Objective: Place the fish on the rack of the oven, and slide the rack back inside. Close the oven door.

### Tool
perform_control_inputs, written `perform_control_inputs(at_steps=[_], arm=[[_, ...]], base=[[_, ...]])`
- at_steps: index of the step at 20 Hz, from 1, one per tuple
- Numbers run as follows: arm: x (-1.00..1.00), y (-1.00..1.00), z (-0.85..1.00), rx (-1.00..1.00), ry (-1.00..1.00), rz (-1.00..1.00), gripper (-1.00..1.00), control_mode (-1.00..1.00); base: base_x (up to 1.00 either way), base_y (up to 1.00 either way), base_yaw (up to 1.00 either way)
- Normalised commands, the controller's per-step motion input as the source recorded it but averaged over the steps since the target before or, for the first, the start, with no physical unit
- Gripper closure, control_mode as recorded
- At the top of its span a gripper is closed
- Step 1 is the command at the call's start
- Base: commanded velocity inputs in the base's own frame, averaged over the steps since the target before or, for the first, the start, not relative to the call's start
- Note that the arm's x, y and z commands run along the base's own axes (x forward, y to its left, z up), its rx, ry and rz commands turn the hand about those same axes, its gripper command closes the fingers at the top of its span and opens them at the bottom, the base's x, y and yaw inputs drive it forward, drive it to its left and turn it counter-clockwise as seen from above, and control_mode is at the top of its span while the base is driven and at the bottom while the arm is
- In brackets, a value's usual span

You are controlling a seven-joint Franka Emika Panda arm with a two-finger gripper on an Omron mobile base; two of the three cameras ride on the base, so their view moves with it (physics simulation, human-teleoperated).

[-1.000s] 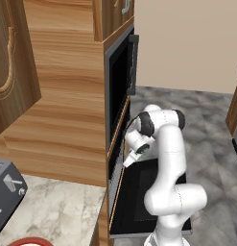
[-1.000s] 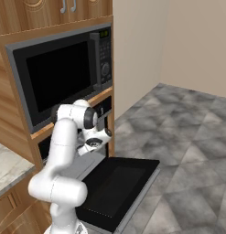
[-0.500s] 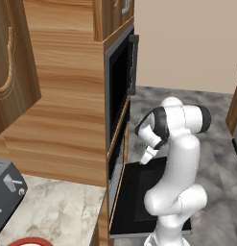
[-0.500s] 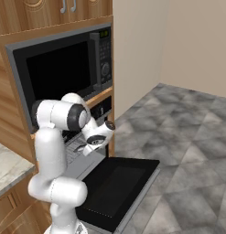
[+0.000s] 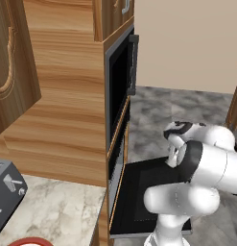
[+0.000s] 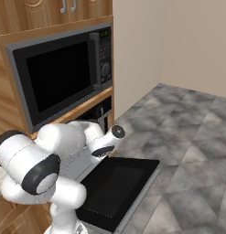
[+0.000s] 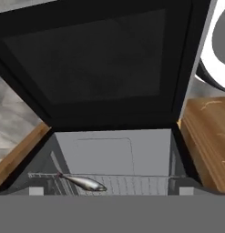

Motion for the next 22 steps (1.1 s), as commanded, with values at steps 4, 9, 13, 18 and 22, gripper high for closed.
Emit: perform_control_inputs(at_steps=[4,9,13,18,22], arm=[[-0.99,-0.89,0.99,-0.02,-0.23,0.0,-1.0,-1.0],[-0.88,-1.0,0.74,0.0,-0.07,0.0,-1.0,-1.0],[-0.59,-1.0,0.36,0.0,0.0,0.04,-1.0,-1.0],[-0.29,-1.0,-0.08,0.03,0.0,0.12,-1.0,-1.0],[-0.19,-1.0,-0.2,0.03,0.01,0.22,-1.0,-1.0]], base=[[0.0,0.0,0.0],[0.0,0.0,0.0],[0.0,0.0,0.0],[0.0,0.0,0.0],[0.0,0.0,0.0]])
